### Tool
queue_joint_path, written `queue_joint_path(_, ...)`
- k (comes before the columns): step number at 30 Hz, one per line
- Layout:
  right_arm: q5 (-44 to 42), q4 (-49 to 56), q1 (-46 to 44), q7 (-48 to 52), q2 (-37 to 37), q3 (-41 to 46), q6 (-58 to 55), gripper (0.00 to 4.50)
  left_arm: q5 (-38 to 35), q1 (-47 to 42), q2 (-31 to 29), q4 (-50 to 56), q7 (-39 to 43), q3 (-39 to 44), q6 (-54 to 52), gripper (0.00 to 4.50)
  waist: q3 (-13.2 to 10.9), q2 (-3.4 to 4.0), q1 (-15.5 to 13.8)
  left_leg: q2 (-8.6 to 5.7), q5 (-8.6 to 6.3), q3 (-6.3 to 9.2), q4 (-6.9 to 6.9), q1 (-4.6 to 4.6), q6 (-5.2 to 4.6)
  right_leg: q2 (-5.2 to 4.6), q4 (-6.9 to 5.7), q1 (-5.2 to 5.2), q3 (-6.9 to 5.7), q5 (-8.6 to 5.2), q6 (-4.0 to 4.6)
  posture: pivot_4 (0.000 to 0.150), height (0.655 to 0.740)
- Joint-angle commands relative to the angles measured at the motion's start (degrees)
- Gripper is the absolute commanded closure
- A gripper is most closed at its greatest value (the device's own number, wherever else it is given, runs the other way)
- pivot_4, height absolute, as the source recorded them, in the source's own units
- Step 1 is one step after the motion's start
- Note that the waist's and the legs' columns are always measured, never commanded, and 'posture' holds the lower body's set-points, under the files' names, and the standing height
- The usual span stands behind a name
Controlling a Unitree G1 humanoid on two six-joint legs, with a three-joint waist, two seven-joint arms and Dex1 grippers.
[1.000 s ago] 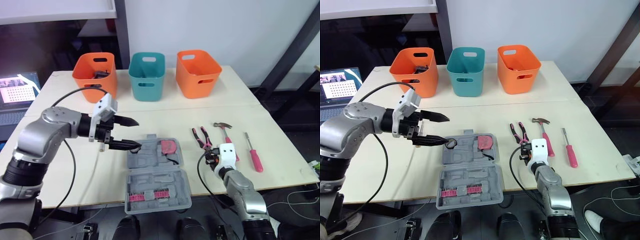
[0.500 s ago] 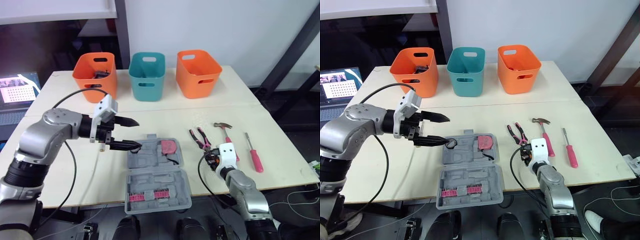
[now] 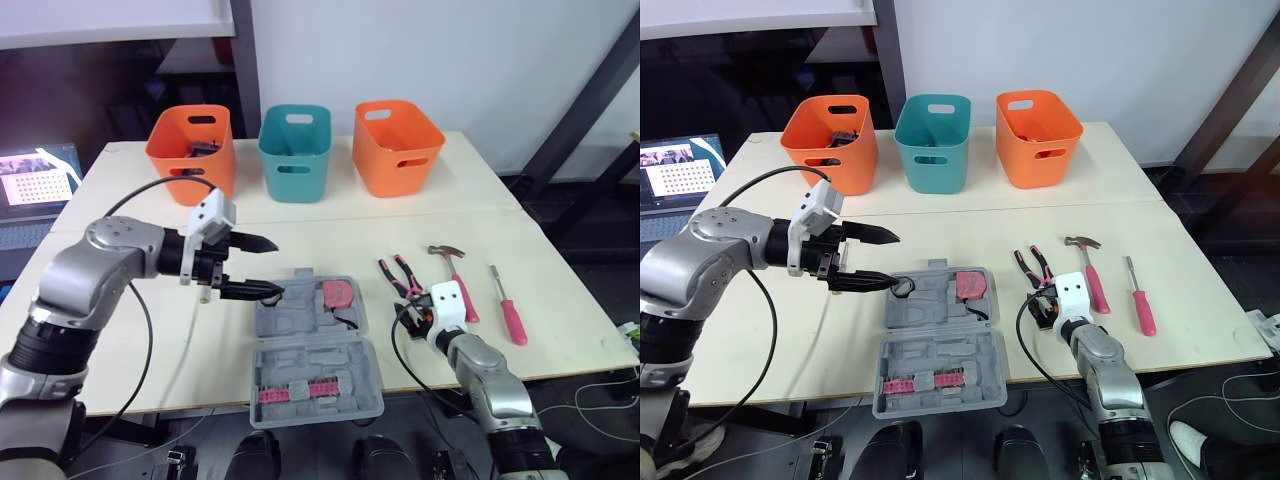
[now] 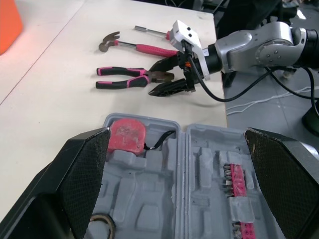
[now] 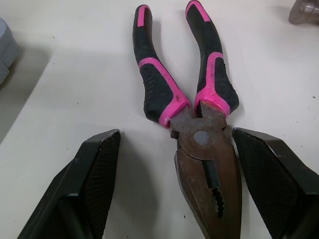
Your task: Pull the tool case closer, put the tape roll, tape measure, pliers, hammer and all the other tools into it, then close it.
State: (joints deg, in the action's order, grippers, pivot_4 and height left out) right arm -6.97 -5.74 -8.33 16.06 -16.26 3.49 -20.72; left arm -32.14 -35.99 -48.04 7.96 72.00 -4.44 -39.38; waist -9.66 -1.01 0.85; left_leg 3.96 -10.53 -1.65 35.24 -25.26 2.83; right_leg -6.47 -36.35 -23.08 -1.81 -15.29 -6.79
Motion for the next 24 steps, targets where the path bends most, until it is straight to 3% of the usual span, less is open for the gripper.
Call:
queue_joint_path(1,0.03,0.15,0.99,0.63,-1.01,0.74,-0.35,1.98,0.32,0.05,0.20,1.22,-0.30,0.70,1.14,0.00,0.00,0.00,-0.06,0.00,0.00,0.00,0.00,0.00,0.00,0.00,0.00,0.00,0.00,0.00,0.00,0.150,0.7400)
queue_joint_path(4,-0.24,0.96,1.78,1.19,-1.61,1.15,-0.48,3.32,0.46,0.01,0.48,1.12,-0.35,0.70,1.12,0.00,0.00,0.00,-0.29,0.00,0.00,0.00,0.01,0.00,0.00,0.00,0.00,0.03,0.00,0.00,0.00,0.150,0.7400)
queue_joint_path(5,-0.31,1.18,1.97,1.34,-1.78,1.28,-0.52,3.53,0.57,0.00,0.59,0.98,-0.34,0.66,1.21,0.00,0.00,0.00,-0.34,-0.01,0.00,0.00,0.01,-0.01,0.00,0.00,0.01,0.03,0.00,0.00,0.00,0.150,0.7400)
queue_joint_path(13,-0.66,6.88,1.81,3.34,-4.31,1.08,-2.94,3.51,1.02,0.69,0.73,-0.36,-0.36,1.56,2.08,0.00,0.00,0.01,-0.29,-0.01,0.00,0.00,0.02,-0.01,0.00,0.00,0.02,0.06,0.00,-0.01,-0.01,0.150,0.7400)
queue_joint_path(17,-2.24,13.57,-1.26,9.33,-9.43,-1.35,-10.73,3.51,1.59,3.31,-0.78,-1.64,-0.12,3.52,3.72,0.00,-0.03,0.06,0.02,-0.01,0.00,0.00,0.01,-0.01,0.00,0.00,0.01,0.03,0.01,-0.01,-0.01,0.150,0.7400)
queue_joint_path(24,-1.66,21.10,-16.10,24.04,-21.80,-12.70,-21.26,3.51,2.04,15.35,-5.30,-3.04,0.49,9.59,6.88,0.00,-0.09,0.16,0.35,0.01,0.00,-0.01,-0.03,-0.01,-0.01,0.03,-0.26,-0.28,0.11,-0.01,-0.01,0.150,0.7400)
